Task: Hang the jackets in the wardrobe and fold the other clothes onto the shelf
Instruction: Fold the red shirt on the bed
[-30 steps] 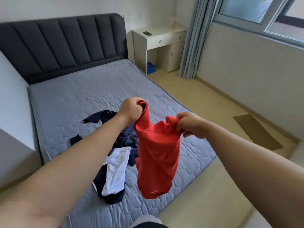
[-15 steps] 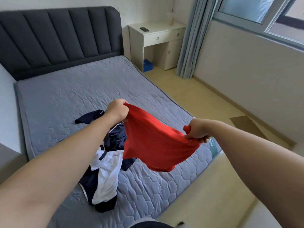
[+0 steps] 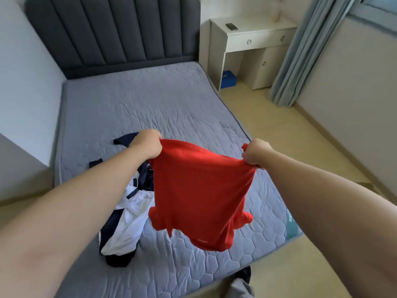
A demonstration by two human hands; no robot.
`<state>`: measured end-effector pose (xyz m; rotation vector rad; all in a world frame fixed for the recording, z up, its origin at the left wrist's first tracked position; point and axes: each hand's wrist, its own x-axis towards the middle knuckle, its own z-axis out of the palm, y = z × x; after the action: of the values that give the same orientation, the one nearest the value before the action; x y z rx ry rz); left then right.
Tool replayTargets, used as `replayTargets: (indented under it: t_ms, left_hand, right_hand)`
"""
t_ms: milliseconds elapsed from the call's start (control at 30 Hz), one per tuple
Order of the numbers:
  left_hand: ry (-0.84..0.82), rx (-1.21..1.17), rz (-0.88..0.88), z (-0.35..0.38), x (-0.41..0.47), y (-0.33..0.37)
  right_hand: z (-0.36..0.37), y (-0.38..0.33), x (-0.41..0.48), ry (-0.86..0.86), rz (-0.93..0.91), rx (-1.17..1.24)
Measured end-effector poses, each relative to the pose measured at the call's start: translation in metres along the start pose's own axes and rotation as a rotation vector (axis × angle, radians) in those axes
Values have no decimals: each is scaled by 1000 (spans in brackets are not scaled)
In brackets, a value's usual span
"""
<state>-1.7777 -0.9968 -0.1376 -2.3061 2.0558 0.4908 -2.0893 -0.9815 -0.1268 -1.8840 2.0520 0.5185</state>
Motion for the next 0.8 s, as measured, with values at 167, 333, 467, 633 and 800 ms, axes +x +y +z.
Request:
replayTargets:
  t_ms: [167, 333, 467, 633, 800]
  left_hand:
    - [159, 169, -322, -4, 15, 18]
    - [308, -476, -636, -24, 30, 16]
    - [554, -877, -533, -54, 36, 25]
    - [629, -710, -401, -42, 14, 31]
    - [474, -514, -305, 49, -13, 19]
  right_hand:
    - [-13, 29, 66, 198, 71, 555]
    - [-46, 33, 103, 299, 49, 1112]
    - [-76, 31, 108, 480, -14, 1177]
    - [-71, 42, 102, 480, -104, 1083]
    - [2, 59, 101, 267, -168, 831]
